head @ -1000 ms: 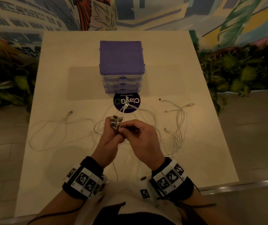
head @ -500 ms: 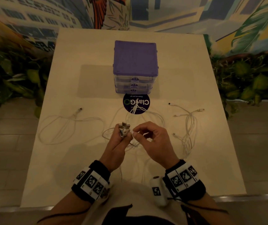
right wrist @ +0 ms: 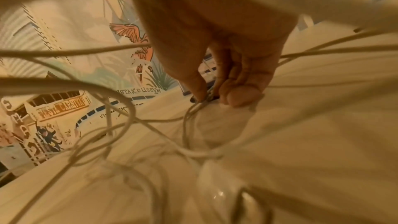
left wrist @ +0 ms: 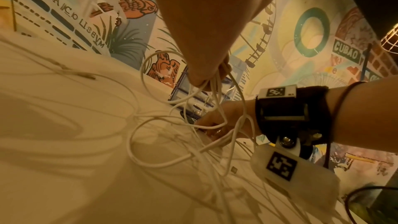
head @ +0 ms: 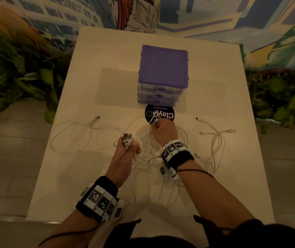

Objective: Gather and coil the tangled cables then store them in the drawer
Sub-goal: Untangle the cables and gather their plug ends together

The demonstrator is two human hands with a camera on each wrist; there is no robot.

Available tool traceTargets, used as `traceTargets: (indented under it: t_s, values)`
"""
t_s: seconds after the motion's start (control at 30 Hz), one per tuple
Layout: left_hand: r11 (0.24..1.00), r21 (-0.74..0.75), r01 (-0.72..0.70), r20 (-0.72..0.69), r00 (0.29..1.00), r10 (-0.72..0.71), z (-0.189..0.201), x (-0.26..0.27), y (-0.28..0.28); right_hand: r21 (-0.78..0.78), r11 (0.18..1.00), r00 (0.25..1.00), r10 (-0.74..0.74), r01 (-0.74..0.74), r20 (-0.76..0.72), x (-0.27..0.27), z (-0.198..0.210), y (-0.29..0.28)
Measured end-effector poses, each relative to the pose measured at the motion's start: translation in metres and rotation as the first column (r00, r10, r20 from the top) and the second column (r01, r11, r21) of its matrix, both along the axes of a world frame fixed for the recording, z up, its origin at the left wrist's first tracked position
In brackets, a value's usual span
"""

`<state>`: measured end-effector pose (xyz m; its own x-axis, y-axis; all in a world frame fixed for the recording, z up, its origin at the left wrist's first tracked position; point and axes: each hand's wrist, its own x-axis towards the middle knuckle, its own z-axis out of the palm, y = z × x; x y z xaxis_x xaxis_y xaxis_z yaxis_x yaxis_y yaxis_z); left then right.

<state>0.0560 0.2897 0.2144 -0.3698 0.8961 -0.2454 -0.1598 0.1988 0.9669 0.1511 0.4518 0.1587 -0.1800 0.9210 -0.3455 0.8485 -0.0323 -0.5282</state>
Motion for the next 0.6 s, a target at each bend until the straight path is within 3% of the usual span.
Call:
traceTargets:
  t_s: [0.17, 0.27, 0.37, 0.47, 0.6]
  values:
    - [0.999, 0.0, -0.038, 0.142, 0.989, 0.037, -0.002, -0.008, 0.002, 0.082, 0.996, 1.0, 0.017, -0.017, 0.005, -0.002, 0.005, -0.002]
    - [0.999, 0.017, -0.045, 0.242, 0.969, 0.04, -0.002, -0.008, 0.003, 0.313, 0.949, 0.976, 0.039, 0.031, -0.215, 0.0, 0.025, -0.009]
    - [0.999, 0.034, -0.034, 0.303, 0.953, 0.022, -0.004, -0.008, 0.003, 0.557, 0.83, 0.879, 0.285, -0.026, -0.383, -0.003, 0.047, -0.013]
    - [0.999, 0.033, -0.036, 0.327, 0.945, 0.023, -0.006, -0.007, 0.005, 0.666, 0.733, 0.854, 0.428, -0.137, -0.295, -0.013, 0.064, -0.012]
    - [1.0, 0.009, -0.027, 0.326, 0.945, 0.023, -0.009, -0.008, 0.006, 0.774, 0.625, 0.903, 0.384, -0.1, -0.193, -0.025, 0.08, -0.018]
